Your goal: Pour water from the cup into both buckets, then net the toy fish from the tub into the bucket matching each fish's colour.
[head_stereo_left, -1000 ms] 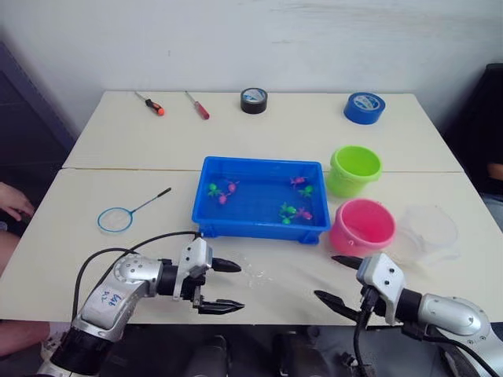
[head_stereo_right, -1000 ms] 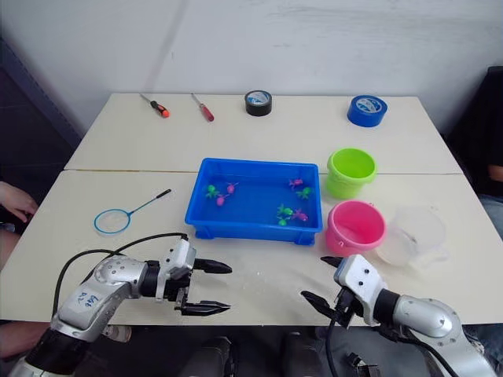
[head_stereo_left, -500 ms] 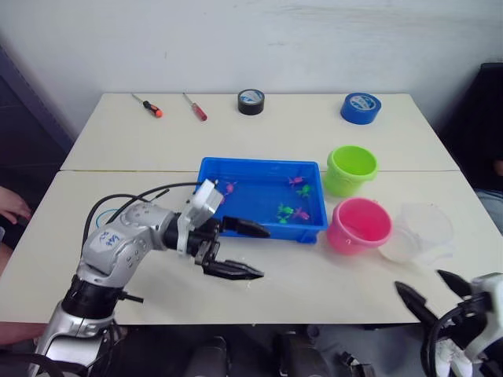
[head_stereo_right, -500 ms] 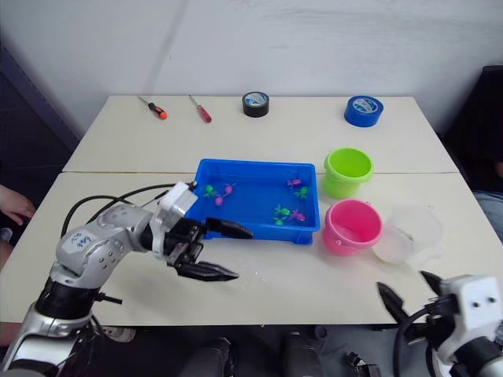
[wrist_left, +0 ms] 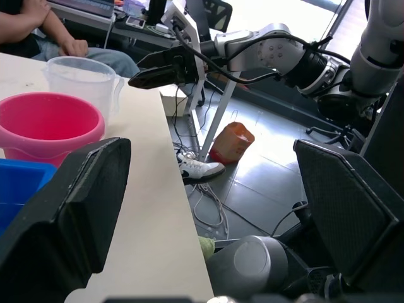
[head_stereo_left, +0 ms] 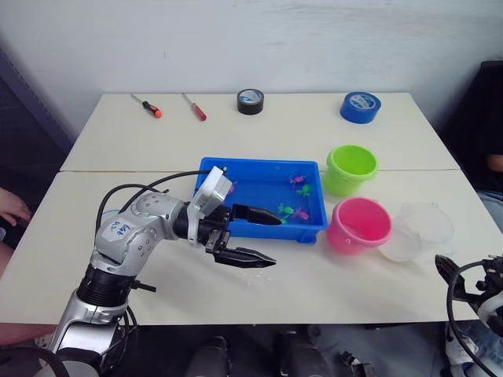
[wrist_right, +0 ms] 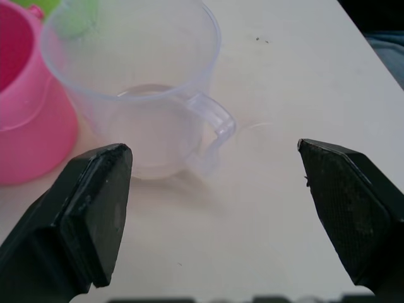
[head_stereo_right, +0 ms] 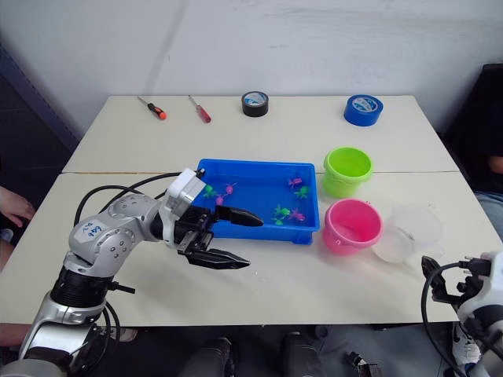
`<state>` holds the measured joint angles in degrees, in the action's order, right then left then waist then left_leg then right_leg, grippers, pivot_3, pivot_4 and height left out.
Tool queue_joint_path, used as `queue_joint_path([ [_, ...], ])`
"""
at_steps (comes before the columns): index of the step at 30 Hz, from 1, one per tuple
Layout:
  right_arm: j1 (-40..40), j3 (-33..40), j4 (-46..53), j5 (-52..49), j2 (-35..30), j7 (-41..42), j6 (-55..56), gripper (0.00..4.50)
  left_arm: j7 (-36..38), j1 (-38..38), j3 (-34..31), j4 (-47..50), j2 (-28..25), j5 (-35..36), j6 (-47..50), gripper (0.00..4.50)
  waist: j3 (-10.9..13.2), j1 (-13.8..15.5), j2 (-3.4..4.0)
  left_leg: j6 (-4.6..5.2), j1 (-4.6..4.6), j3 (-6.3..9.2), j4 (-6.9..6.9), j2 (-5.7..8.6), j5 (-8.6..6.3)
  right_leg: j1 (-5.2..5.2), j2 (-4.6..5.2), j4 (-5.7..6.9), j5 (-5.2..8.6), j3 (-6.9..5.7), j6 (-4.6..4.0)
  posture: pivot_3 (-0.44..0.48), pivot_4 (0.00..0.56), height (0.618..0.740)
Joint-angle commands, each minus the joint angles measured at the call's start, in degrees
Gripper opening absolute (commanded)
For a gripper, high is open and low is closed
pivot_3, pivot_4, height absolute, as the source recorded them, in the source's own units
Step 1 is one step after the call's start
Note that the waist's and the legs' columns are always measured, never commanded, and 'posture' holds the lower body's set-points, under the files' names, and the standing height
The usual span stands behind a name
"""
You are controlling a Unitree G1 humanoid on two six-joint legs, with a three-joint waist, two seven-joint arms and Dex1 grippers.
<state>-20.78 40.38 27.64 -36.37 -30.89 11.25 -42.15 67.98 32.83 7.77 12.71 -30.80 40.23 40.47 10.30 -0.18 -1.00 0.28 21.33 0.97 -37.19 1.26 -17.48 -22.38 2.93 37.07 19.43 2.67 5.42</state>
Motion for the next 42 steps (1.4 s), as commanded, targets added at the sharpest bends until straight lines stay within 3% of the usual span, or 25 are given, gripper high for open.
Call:
queue_joint_path([
  [1, 3.3, -1.2, -5.5, 3.7, -1.5, 0.4, 2.3, 4.5, -1.9, 1.5, -0.6, 1.7, 0.9, -0.6, -1.3, 4.45, 0.0, 0.0, 0.0, 0.0, 0.01, -0.01, -0.03, 0.01, 0.0, 0.01, 0.0, 0.0, -0.01, 0.01, 0.01, 0.0, 0.15, 0.736],
  [20, 16.2, -6.7, -21.0, 14.5, 1.5, -2.1, 12.9, 4.5, -5.0, 0.9, -0.7, 5.5, -0.5, -0.7, -0.4, 4.45, 0.0, -0.1, 0.07, -0.04, -0.02, -0.11, -0.03, -0.05, 0.02, -0.05, -0.16, 0.11, -0.02, 0.22, 0.03, 0.0, 0.15, 0.736],
  [24, 17.6, -7.3, -23.2, 15.6, 1.7, -1.8, 14.5, 3.21, -5.1, 0.9, -0.7, 5.7, -0.8, -1.1, -0.9, 4.5, 0.0, -0.2, 0.07, -0.04, -0.03, -0.13, -0.03, -0.06, 0.02, -0.06, -0.17, 0.11, -0.02, 0.24, 0.03, 0.0, 0.15, 0.736],
  [30, 19.3, -7.6, -26.8, 14.4, 1.7, 0.9, 16.6, 0.1, -6.2, 0.7, -1.3, 6.1, -0.7, -0.7, -0.6, 4.5, 0.0, -0.1, 0.08, -0.04, -0.02, -0.13, -0.04, -0.05, 0.02, -0.06, -0.17, 0.11, -0.02, 0.25, 0.04, 0.0, 0.15, 0.736],
  [42, 19.3, -3.9, -22.4, 10.6, 1.7, 2.4, 19.4, 0.04, -6.5, 1.6, -2.0, 4.3, -0.8, -0.8, -0.9, 4.5, 0.0, -0.1, 0.11, -0.04, -0.03, -0.13, -0.03, -0.06, 0.02, -0.07, -0.18, 0.12, -0.03, 0.26, 0.04, 0.0, 0.15, 0.736],
])
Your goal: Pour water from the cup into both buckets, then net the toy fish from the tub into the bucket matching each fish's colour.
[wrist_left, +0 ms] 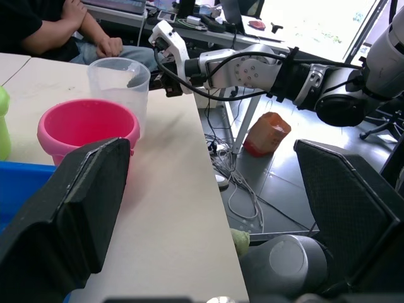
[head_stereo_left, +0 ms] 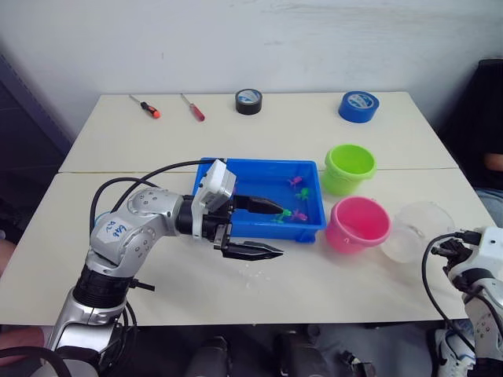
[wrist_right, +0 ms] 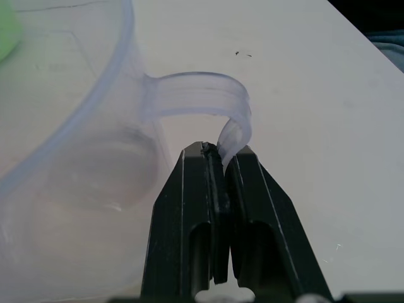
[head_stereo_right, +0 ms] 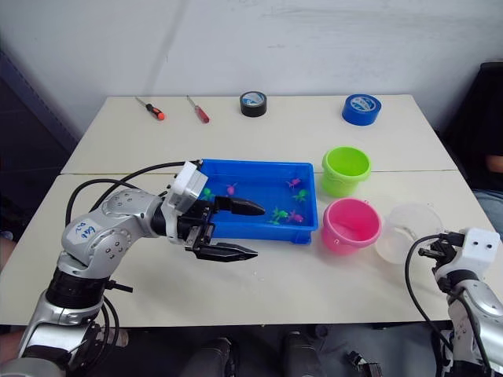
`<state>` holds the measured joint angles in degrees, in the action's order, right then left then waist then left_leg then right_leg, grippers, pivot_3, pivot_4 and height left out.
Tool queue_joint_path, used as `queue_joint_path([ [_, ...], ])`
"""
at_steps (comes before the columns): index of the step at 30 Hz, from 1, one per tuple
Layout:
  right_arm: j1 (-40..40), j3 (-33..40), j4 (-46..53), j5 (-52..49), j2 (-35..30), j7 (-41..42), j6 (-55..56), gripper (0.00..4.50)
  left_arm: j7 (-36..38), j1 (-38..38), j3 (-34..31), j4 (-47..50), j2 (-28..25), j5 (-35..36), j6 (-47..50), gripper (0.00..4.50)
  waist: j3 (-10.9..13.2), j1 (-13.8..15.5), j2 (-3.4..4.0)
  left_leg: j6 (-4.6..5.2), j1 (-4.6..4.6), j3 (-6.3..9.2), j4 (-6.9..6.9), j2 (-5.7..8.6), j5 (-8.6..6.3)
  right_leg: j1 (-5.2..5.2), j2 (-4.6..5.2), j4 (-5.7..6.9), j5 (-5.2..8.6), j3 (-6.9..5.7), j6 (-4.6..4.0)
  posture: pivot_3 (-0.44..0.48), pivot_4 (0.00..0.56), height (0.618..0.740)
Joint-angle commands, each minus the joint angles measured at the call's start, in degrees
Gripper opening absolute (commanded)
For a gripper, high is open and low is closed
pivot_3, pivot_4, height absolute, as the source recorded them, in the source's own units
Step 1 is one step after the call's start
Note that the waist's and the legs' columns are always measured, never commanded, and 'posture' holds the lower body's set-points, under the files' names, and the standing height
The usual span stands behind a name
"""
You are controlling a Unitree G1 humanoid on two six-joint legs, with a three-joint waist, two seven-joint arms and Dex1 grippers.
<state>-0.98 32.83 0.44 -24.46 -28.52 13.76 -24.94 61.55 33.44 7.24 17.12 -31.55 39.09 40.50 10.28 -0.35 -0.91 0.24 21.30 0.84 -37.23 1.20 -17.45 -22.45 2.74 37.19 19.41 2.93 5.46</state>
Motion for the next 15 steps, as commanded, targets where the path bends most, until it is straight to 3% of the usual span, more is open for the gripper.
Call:
queue_joint_path([
  [1, -0.6, 4.0, 6.1, -1.2, -0.9, -0.3, 2.3, 0.04, -0.2, 1.1, -1.5, -0.3, 0.1, 0.3, -0.9, 4.5, 0.0, 0.1, 0.03, 0.0, 0.01, 0.0, 0.0, 0.0, 0.0, 0.0, 0.0, 0.0, 0.0, 0.0, 0.0, 0.0, 0.15, 0.736],
  [15, -2.2, -2.3, 21.9, 16.1, -10.5, -3.5, 1.6, 0.04, 0.5, 2.9, 1.1, -4.6, 1.2, -3.5, -3.3, 4.5, 0.0, 0.0, 0.09, -0.04, 0.02, -0.04, 0.01, 0.0, 0.02, -0.05, -0.07, 0.0, 0.0, 0.06, 0.0, 0.0, 0.15, 0.736],
])
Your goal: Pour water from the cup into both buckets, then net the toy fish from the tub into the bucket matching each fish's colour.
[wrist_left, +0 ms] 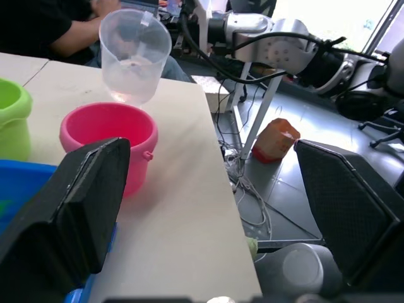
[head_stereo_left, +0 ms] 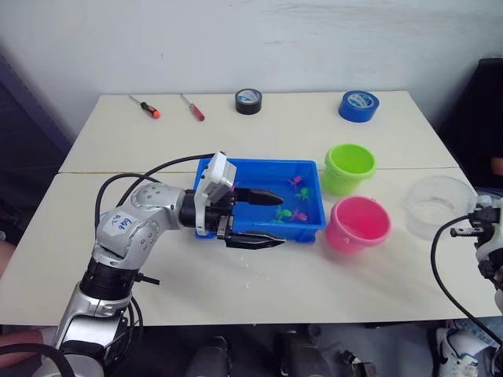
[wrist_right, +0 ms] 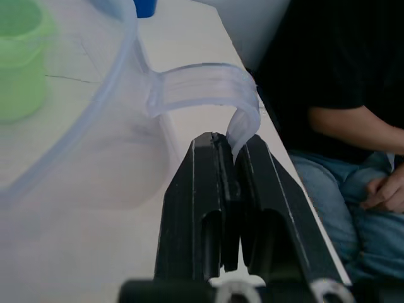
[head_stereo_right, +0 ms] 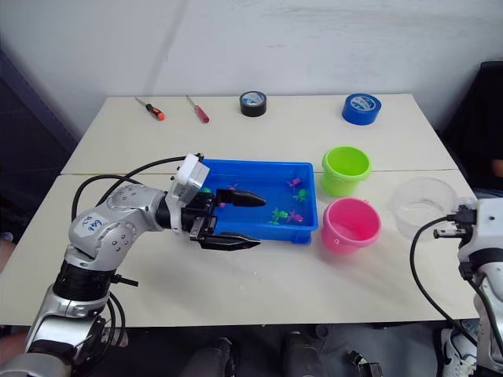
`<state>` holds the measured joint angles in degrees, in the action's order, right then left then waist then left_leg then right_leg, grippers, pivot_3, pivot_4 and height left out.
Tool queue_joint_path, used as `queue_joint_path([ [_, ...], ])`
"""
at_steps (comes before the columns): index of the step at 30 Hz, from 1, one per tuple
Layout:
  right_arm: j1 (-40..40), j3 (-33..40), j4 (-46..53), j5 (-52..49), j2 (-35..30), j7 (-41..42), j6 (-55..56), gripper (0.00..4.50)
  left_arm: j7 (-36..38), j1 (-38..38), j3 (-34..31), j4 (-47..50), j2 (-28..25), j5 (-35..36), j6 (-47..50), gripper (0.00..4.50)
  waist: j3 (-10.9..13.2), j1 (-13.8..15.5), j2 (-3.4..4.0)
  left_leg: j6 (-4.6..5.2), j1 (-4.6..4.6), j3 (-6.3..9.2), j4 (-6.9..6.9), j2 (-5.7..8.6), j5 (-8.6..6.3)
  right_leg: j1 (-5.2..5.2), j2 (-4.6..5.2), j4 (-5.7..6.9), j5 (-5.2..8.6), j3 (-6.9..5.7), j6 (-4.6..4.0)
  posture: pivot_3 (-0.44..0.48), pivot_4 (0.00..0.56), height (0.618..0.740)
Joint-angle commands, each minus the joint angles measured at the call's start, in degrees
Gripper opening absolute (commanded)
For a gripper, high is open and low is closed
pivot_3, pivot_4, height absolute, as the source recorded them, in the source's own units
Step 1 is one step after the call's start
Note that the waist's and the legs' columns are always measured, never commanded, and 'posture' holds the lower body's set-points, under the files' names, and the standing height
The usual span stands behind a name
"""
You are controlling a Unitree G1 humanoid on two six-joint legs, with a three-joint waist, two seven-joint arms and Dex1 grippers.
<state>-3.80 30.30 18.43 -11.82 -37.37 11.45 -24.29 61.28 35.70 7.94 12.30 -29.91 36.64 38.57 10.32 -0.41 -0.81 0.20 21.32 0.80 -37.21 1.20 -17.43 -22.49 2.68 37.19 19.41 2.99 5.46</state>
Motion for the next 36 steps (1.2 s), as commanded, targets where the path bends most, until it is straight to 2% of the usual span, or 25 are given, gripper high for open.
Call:
queue_joint_path([
  [1, 0.5, -1.0, 4.5, 5.7, -2.7, -1.0, 1.8, 0.04, 0.8, 0.6, 0.6, 0.1, -0.4, -1.6, -1.8, 4.5, 0.0, 0.1, 0.0, -0.01, 0.0, 0.01, 0.0, -0.01, 0.01, 0.0, -0.01, -0.01, 0.0, 0.0, 0.0, 0.0, 0.15, 0.736],
  [6, 0.1, -4.2, 5.6, 13.7, -6.0, -0.6, 4.5, 0.04, 0.2, 0.5, 1.3, -1.0, 0.4, -3.8, -3.9, 4.5, 0.0, 0.2, 0.0, -0.01, 0.01, -0.01, -0.02, 0.0, 0.01, 0.0, -0.01, -0.02, 0.0, 0.02, 0.0, 0.0, 0.15, 0.736],
  [14, 0.1, -8.9, 5.1, 25.7, -10.6, 0.0, 10.9, 0.04, -0.9, 0.1, 0.3, -0.5, 1.6, -3.3, -3.7, 4.5, 0.0, 0.1, 0.0, -0.02, 0.02, -0.01, -0.03, 0.0, 0.01, 0.0, -0.03, -0.02, 0.0, 0.03, 0.0, 0.0, 0.15, 0.736],
  [22, 1.5, -11.2, 4.4, 33.6, -11.4, -0.6, 14.5, 0.04, -0.7, -0.2, 0.4, -0.3, 1.3, -3.8, -4.4, 4.5, 0.0, 0.2, 0.0, -0.09, 0.02, -0.04, -0.04, -0.01, 0.05, -0.02, -0.05, 0.0, 0.0, 0.07, 0.0, 0.0, 0.15, 0.736],
  [28, 2.3, -11.7, 4.1, 37.2, -11.2, 0.1, 16.9, 0.04, -0.9, -0.2, 0.1, -0.2, 1.3, -3.7, -4.4, 4.5, 0.0, 0.2, 0.0, -0.1, 0.02, -0.04, -0.04, -0.01, 0.06, -0.02, -0.06, 0.0, 0.0, 0.07, 0.0, 0.0, 0.15, 0.736],
  [36, 2.8, -9.1, 2.9, 32.9, -6.8, 2.5, 13.7, 0.04, -2.8, 1.0, -0.9, -2.3, 2.6, -3.6, -4.4, 4.5, 0.0, 0.2, 0.0, -0.1, 0.02, -0.04, -0.06, -0.01, 0.06, -0.01, -0.05, 0.01, 0.0, 0.07, 0.0, 0.0, 0.15, 0.736],
])
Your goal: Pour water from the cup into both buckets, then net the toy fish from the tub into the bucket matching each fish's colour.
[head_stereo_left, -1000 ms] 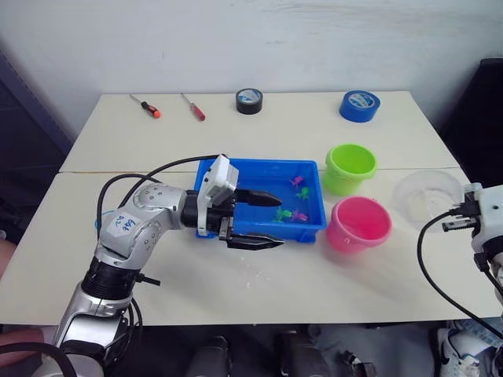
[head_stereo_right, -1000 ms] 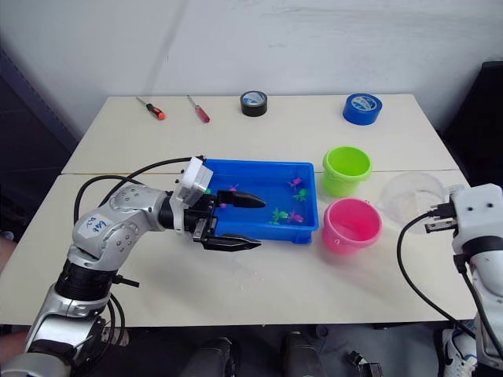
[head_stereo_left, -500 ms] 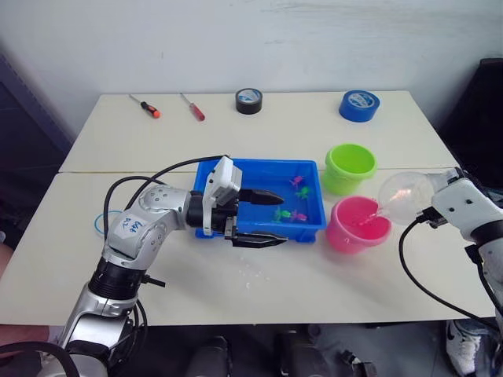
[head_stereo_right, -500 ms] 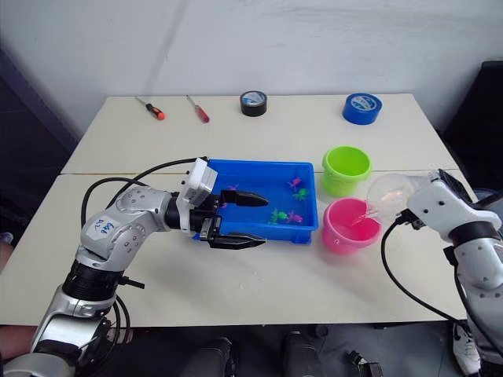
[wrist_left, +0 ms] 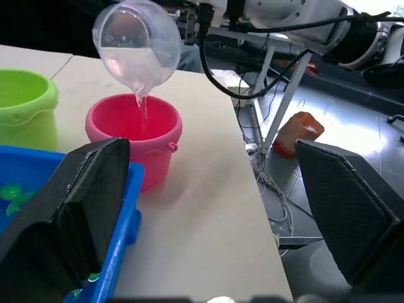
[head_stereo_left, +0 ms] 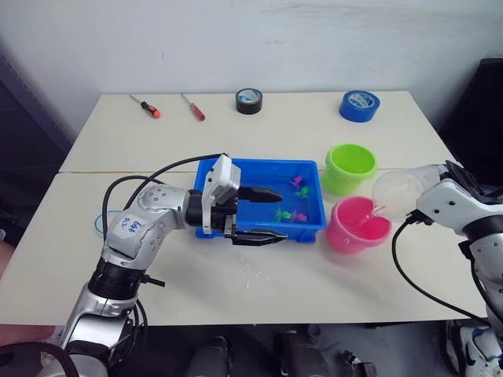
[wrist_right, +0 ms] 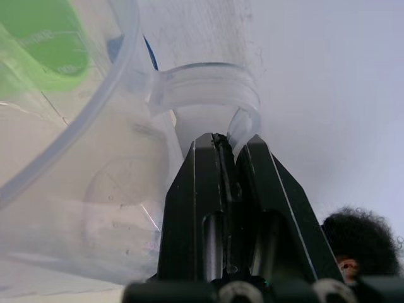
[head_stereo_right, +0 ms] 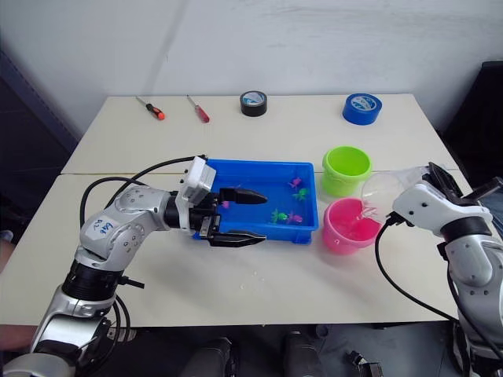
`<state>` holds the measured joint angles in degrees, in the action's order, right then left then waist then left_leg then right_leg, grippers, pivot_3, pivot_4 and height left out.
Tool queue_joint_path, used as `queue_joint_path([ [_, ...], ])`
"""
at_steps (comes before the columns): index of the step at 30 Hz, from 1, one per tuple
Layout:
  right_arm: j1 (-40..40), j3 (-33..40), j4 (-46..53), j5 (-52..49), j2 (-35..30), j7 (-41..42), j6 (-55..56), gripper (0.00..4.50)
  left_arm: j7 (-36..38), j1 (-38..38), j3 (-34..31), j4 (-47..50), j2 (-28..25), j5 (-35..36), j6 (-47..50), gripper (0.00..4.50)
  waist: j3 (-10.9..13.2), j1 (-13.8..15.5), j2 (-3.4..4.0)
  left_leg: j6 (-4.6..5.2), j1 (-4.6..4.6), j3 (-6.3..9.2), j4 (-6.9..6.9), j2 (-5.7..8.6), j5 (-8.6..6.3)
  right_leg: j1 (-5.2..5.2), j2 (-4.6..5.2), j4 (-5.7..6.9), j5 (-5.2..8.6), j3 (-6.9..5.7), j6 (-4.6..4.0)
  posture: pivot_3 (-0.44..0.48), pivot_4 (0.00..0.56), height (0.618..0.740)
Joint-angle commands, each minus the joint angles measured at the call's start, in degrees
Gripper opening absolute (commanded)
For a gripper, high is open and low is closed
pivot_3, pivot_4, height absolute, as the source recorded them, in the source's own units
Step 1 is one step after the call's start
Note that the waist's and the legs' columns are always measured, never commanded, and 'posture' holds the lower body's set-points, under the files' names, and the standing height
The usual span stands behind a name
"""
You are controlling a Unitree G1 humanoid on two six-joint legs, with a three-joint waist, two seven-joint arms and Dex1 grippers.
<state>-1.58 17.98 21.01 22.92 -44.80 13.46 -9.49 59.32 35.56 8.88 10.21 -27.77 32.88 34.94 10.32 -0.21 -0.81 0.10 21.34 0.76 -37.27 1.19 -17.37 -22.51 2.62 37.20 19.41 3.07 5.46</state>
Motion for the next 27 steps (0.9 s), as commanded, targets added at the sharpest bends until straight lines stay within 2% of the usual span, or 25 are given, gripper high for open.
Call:
queue_joint_path([
  [1, 0.6, 3.5, 0.2, -2.3, 1.0, 0.9, -1.6, 0.04, -1.0, 1.3, -1.9, -0.4, 0.6, 0.1, -0.9, 4.5, 0.0, 0.0, 0.0, 0.0, 0.0, 0.0, -0.01, 0.0, 0.0, 0.01, 0.0, 0.0, 0.0, 0.0, 0.0, 0.0, 0.15, 0.736],
  [10, 4.6, 8.7, 0.8, -12.7, 7.1, 3.7, -14.3, 0.04, -4.7, 3.0, -2.0, -3.4, 2.9, -2.6, -3.0, 4.5, 0.0, -0.1, 0.0, 0.0, -0.01, 0.0, -0.03, 0.0, 0.0, -0.01, 0.0, 0.07, 0.0, 0.0, 0.0, 0.0, 0.15, 0.736],
  [17, 13.6, 12.4, -1.6, -21.8, 8.8, 4.3, -25.8, 0.04, -8.8, 5.0, -2.1, -7.0, 5.0, -5.8, -4.3, 4.5, 0.0, -0.1, 0.0, 0.02, -0.03, 0.0, -0.08, -0.01, -0.01, -0.04, 0.0, 0.19, 0.0, 0.02, 0.0, 0.0, 0.15, 0.736],
  [23, 26.6, 9.0, -11.3, -23.8, 8.2, 1.7, -28.6, 0.04, -10.0, 6.1, -2.1, -9.4, 5.9, -7.8, -5.2, 4.5, 0.0, -0.2, 0.0, 0.01, -0.01, -0.07, -0.04, -0.02, 0.0, -0.13, 0.0, 0.23, 0.0, 0.04, 0.0, 0.0, 0.15, 0.736],
  [27, 35.6, 1.1, -25.1, -18.7, 4.8, 0.1, -20.7, 0.04, -10.9, 7.8, -2.7, -11.9, 6.7, -8.6, -5.6, 4.5, 0.0, -0.4, 0.0, 0.03, 0.0, -0.19, -0.07, -0.01, 0.02, -0.18, 0.03, 0.24, 0.0, 0.11, 0.0, 0.0, 0.15, 0.736],
])
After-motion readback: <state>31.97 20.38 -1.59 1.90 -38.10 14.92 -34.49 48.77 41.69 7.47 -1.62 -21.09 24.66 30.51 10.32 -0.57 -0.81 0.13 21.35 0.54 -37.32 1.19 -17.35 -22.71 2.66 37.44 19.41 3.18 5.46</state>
